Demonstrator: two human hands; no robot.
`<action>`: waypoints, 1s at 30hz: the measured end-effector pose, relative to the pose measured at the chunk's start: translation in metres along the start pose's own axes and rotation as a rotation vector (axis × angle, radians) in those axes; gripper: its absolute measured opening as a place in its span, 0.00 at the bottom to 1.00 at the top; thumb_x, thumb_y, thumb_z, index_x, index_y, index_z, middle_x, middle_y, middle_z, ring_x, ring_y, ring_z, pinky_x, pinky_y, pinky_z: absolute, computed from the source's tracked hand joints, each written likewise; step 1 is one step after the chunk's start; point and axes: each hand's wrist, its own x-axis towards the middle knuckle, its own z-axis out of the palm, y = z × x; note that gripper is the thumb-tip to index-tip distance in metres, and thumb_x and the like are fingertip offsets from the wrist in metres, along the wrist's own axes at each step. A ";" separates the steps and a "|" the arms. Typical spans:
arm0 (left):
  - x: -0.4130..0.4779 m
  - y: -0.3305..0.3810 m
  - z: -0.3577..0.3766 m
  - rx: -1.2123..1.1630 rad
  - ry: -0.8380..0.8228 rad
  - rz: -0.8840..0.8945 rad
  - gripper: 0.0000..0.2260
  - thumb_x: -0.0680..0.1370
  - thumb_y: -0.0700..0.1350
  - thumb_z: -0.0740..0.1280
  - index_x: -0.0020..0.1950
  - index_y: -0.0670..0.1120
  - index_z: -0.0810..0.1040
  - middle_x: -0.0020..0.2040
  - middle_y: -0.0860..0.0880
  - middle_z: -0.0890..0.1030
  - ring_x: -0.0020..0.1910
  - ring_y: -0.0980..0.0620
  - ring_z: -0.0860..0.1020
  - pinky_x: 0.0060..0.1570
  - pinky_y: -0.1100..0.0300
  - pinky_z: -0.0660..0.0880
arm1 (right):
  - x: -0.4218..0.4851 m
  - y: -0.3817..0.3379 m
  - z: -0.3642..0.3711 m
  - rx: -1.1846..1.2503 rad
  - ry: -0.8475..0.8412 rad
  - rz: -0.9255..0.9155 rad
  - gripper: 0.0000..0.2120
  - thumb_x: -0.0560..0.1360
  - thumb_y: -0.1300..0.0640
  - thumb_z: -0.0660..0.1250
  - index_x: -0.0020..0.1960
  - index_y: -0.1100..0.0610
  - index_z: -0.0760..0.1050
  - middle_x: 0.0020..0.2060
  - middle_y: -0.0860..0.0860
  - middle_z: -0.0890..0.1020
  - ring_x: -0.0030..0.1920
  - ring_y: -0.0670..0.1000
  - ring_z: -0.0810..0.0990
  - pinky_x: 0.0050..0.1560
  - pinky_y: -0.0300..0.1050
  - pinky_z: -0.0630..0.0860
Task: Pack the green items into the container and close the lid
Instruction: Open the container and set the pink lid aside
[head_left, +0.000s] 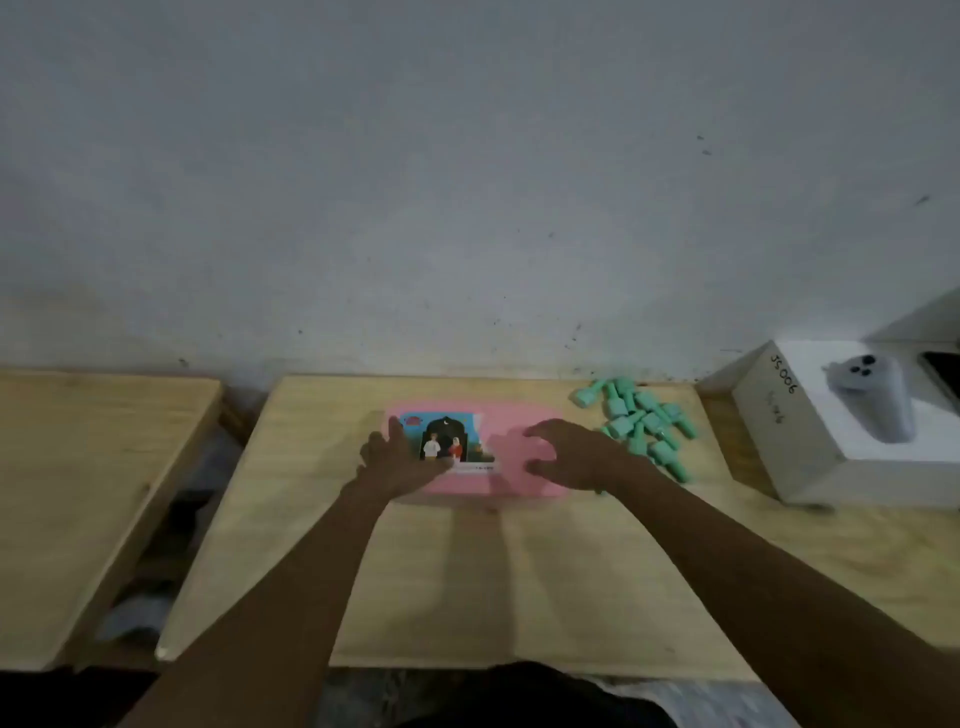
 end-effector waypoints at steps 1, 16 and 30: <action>-0.005 -0.006 0.005 -0.022 -0.022 -0.037 0.54 0.67 0.65 0.71 0.78 0.45 0.41 0.76 0.37 0.53 0.76 0.36 0.53 0.73 0.44 0.56 | -0.003 -0.003 0.009 -0.034 -0.038 -0.004 0.33 0.75 0.40 0.65 0.76 0.49 0.60 0.74 0.49 0.65 0.72 0.53 0.66 0.68 0.57 0.68; -0.003 -0.067 0.024 -0.678 0.091 0.121 0.27 0.60 0.57 0.80 0.56 0.52 0.81 0.50 0.54 0.85 0.49 0.55 0.83 0.46 0.60 0.79 | 0.002 -0.012 0.038 -0.476 -0.045 0.031 0.34 0.73 0.67 0.66 0.75 0.56 0.57 0.73 0.59 0.60 0.60 0.60 0.76 0.53 0.54 0.80; -0.013 -0.069 0.041 -0.915 0.068 0.089 0.34 0.64 0.46 0.80 0.67 0.50 0.71 0.61 0.55 0.79 0.59 0.57 0.76 0.55 0.60 0.74 | 0.014 -0.017 -0.026 -0.421 -0.261 -0.040 0.33 0.74 0.53 0.70 0.76 0.49 0.61 0.70 0.52 0.70 0.65 0.52 0.70 0.62 0.45 0.67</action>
